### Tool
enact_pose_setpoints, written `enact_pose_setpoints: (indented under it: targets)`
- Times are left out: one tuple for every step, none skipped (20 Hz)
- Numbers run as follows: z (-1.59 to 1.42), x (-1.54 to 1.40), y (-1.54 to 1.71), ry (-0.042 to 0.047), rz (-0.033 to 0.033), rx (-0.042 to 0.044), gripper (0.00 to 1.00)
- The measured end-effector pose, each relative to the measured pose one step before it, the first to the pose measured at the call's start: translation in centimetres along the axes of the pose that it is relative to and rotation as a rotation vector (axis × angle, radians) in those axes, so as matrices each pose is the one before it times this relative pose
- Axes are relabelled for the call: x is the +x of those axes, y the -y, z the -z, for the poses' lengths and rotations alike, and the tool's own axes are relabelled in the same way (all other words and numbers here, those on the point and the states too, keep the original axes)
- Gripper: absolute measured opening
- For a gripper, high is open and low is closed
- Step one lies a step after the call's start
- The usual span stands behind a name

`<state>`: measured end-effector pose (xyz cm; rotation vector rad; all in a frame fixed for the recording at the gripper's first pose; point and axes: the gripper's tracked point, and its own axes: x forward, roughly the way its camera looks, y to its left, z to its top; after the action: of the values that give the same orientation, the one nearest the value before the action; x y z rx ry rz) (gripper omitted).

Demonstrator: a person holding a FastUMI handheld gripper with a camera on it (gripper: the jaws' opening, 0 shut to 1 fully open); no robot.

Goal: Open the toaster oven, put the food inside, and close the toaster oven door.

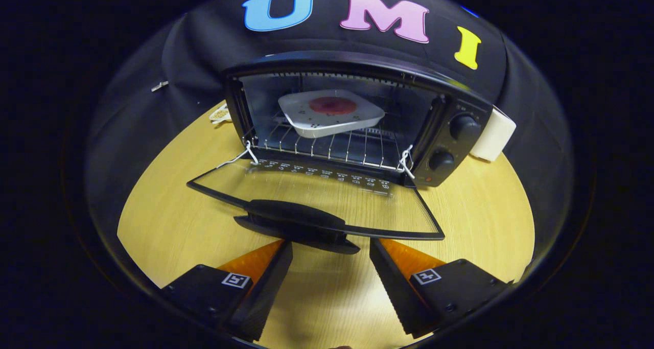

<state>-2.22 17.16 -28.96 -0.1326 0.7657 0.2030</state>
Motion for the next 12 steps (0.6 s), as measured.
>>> enact_pose_setpoints:
  targets:
    - [-0.500, -0.419, -0.006, 0.01511, -0.01044, -0.00090, 0.99]
    - [-0.684, -0.471, -0.007, 0.01932, -0.00677, 0.00062, 0.99]
    - [-0.790, -0.593, -0.008, 0.02351, -0.00425, 0.00020, 0.99]
    - [-1.132, -0.528, 0.084, 0.03166, 0.00030, -0.00417, 0.99]
    - [-1.101, -0.809, -0.344, 0.04198, 0.00328, -0.00748, 0.99]
    - [-1.435, -0.194, 0.220, 0.03912, 0.00527, -0.00829, 0.99]
    - [-1.432, -0.273, 0.295, 0.03051, 0.00899, -0.00856, 0.99]
    - [-1.581, -0.347, 0.398, 0.02892, 0.00781, -0.00072, 0.99]
    - [-2.135, -0.694, 0.394, 0.03425, 0.00569, 0.01168, 1.00]
    - [-1.975, -0.715, 0.474, 0.04073, 0.00618, 0.01845, 1.00]
    - [-2.022, -0.519, 0.464, 0.04913, 0.00993, 0.01870, 1.00]
    - [-1.968, -0.723, 0.852, 0.05048, 0.01079, 0.01840, 1.00]
